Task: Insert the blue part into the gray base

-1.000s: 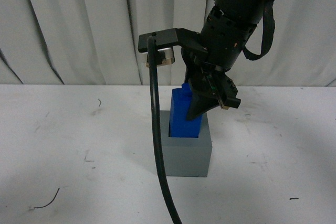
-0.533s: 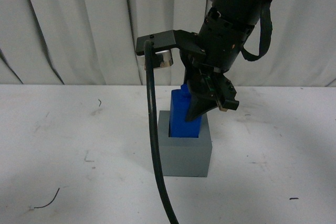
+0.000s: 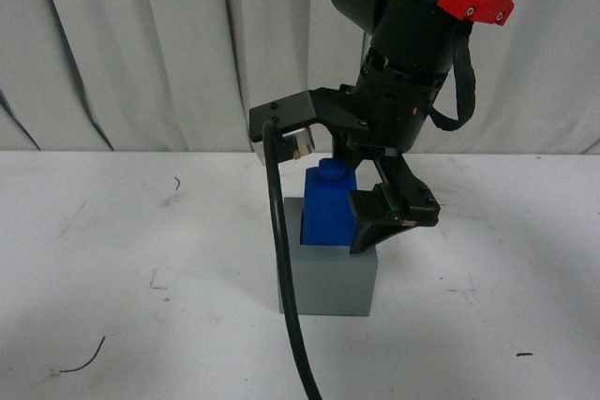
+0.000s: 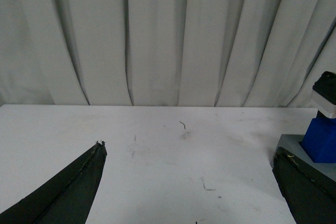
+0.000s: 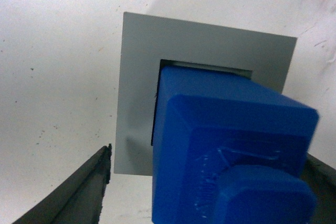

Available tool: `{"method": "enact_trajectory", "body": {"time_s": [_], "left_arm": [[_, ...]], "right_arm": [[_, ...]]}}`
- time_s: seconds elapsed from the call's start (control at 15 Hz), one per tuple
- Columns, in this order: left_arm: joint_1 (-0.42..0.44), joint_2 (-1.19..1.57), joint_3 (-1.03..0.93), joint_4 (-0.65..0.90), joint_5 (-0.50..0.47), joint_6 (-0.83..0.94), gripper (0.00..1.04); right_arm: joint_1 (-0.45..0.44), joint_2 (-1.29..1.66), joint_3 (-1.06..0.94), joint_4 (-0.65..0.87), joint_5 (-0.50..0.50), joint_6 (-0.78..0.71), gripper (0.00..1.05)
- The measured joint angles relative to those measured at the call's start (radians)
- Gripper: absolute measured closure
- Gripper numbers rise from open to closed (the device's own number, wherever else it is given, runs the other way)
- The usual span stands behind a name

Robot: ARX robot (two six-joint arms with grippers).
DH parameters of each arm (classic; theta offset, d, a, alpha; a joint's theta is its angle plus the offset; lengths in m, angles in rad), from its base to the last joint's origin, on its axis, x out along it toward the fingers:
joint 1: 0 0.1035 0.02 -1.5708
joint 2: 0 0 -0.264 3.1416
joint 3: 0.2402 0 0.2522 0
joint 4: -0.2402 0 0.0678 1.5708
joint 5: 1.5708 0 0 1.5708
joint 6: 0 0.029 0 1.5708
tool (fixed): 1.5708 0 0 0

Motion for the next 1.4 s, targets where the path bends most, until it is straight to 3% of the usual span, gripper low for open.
{"method": "enact_trajectory", "body": {"time_s": [0.07,0.4,0.6,0.73,0.8,0.87,0.93,1.0,1.13,1.27,1.4], "left_arm": [[0.0,0.0,0.0,0.0,0.0,0.0,0.07],[0.0,0.0,0.0,0.0,0.0,0.0,0.07],[0.0,0.0,0.0,0.0,0.0,0.0,0.07],[0.0,0.0,0.0,0.0,0.0,0.0,0.07],[0.0,0.0,0.0,0.0,0.0,0.0,0.07],[0.0,0.0,0.0,0.0,0.0,0.0,0.07],[0.0,0.0,0.0,0.0,0.0,0.0,0.07],[0.0,0.0,0.0,0.0,0.0,0.0,0.07],[0.0,0.0,0.0,0.0,0.0,0.0,0.07],[0.0,0.0,0.0,0.0,0.0,0.0,0.07],[0.0,0.0,0.0,0.0,0.0,0.0,0.07]], "right_arm": [[-0.002,0.0,0.0,0.006,-0.008,0.001,0.04],[-0.008,-0.075,-0.05,0.063,-0.133,0.063,0.06],[-0.034,-0.23,-0.2,0.279,-0.196,0.165,0.06],[-0.039,-0.346,-0.389,0.56,-0.223,0.297,0.06],[-0.038,-0.439,-0.544,0.812,-0.205,0.435,0.06],[-0.038,-0.511,-0.673,1.041,-0.116,0.594,0.06],[-0.051,-0.57,-0.803,1.271,0.044,0.779,0.06],[-0.081,-0.607,-0.906,1.407,0.164,0.925,0.06],[-0.174,-0.678,-1.126,1.589,0.345,1.152,0.06],[-0.264,-0.754,-1.268,1.665,0.373,1.278,0.06],[-0.343,-0.828,-1.372,1.745,0.367,1.314,0.08]]}}
